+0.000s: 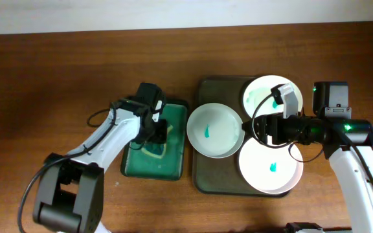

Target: Clean dirty plates on tray and stack at the side

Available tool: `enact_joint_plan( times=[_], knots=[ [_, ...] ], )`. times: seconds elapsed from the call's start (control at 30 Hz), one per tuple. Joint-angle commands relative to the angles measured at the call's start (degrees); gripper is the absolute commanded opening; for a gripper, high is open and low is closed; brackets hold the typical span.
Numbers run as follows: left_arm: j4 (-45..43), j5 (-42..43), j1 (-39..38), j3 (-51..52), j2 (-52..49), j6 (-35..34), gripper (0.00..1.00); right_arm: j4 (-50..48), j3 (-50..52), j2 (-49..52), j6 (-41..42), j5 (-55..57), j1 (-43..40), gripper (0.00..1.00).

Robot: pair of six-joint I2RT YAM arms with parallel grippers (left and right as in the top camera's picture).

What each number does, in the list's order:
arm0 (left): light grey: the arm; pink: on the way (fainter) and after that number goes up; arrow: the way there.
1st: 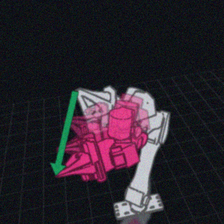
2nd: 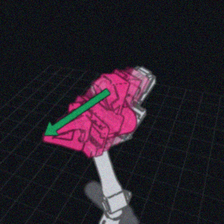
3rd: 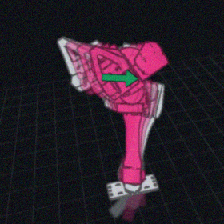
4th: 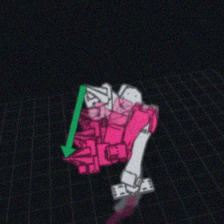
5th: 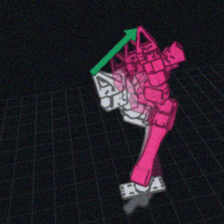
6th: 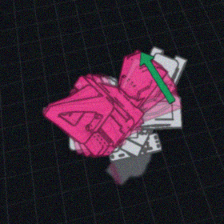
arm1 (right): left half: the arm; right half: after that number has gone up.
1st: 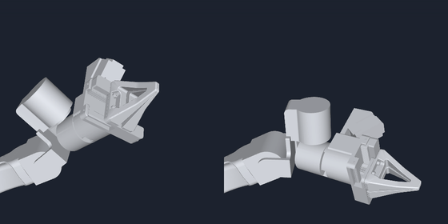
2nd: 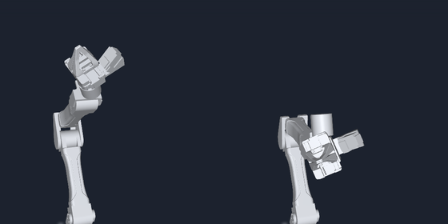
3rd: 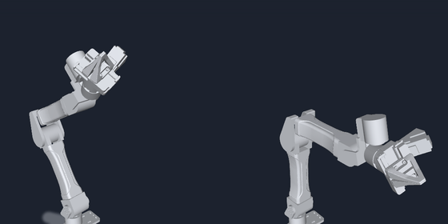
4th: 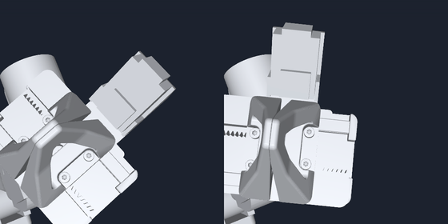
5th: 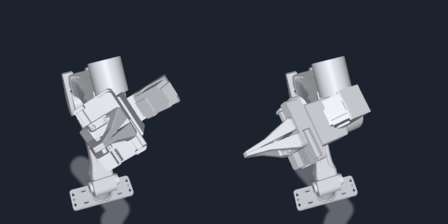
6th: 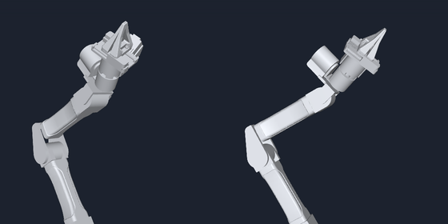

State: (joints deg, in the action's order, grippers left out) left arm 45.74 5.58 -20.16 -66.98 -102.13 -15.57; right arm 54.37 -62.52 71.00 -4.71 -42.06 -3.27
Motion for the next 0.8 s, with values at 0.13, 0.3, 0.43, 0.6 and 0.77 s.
enact_joint_plan(
  times=[0.13,0.3,0.43,0.6,0.77],
  knots=[
    [-6.4,-7.1,-0.4,1.4,0.7,-0.2,0.47,2.2,-1.0,0.3,4.4,9.4,0.3,0.73],
    [-11.5,-2.2,-1.2,3.2,-5.1,-0.2,0.25,3.1,-1.0,0.7,4.4,9.4,0.3,0.72],
    [-9.8,-0.5,-1.0,2.5,-5.3,0.3,0.00,4.9,-1.0,0.7,4.4,12.2,0.3,0.68],
    [-5.1,-0.9,-1.0,-2.5,-1.6,0.7,0.00,4.4,-1.0,1.7,8.2,19.5,0.3,0.66],
    [-1.0,-0.9,-1.0,-5.8,2.1,2.4,0.00,4.1,-1.0,8.9,8.2,19.4,0.3,0.51]
  ],
)
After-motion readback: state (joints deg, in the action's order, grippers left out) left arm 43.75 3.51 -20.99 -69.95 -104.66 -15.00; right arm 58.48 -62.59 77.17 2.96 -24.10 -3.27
